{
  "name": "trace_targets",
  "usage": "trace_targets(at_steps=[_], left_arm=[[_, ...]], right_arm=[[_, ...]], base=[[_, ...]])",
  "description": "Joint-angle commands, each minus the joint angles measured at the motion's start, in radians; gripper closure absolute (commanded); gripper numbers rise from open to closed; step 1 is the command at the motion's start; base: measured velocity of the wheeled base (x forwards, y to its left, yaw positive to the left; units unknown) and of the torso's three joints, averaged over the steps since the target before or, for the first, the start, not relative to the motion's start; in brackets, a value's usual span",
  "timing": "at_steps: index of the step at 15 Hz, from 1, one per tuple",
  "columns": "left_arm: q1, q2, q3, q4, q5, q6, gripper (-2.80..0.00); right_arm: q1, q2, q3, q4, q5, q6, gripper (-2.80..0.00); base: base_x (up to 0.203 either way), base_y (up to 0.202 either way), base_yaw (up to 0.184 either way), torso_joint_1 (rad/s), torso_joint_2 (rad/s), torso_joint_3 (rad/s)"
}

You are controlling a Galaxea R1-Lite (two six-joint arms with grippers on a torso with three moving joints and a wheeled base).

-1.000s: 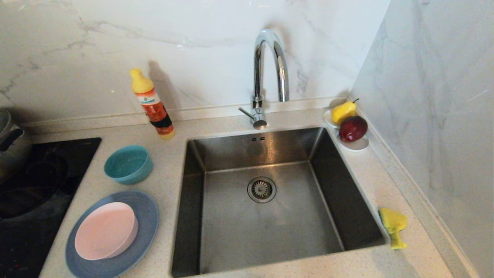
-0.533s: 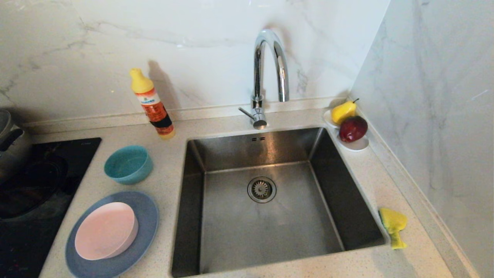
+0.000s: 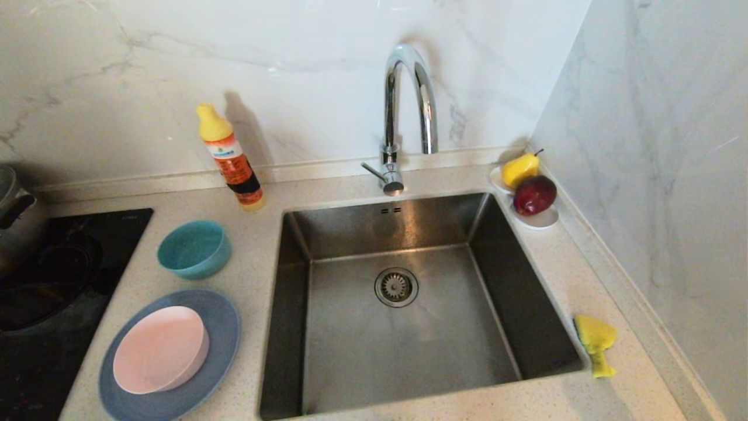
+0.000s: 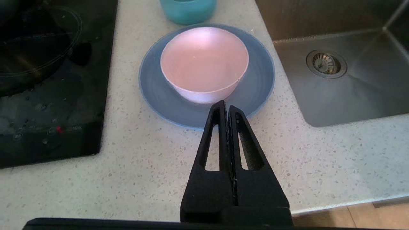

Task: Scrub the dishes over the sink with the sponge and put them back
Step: Grab the dish soap

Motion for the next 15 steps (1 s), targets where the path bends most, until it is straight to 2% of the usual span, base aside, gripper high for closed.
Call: trace_targets(at_steps=[1,5,11,15], left_arm=[[0.000,0.054,-0.119,0.015,0.003,0.000,0.00],[0.000,0.421,-0.298,0.003,0.032,-0.030,0.00],[-0.001,1.101,-0.487,-0.271,0.062,-0.094,0.00],[-0.004,1.416,-0.611,-0.435,0.075,-0.116,0.00]], right_arm=[[0.000,0.000,0.000,0.001,0.000,0.000,0.00],[0.000,0.000,0.000,0.000,0.000,0.000,0.00],[0.000,0.000,0.000,0.001,0.000,0.000,0.00],[0.000,0.000,0.000,0.001,0.000,0.000,0.00]], base=[[0.000,0.000,0.000,0.000,0.00,0.000],[0.000,0.000,0.000,0.000,0.00,0.000],[0.000,0.000,0.000,0.000,0.00,0.000],[0.000,0.000,0.000,0.000,0.00,0.000]])
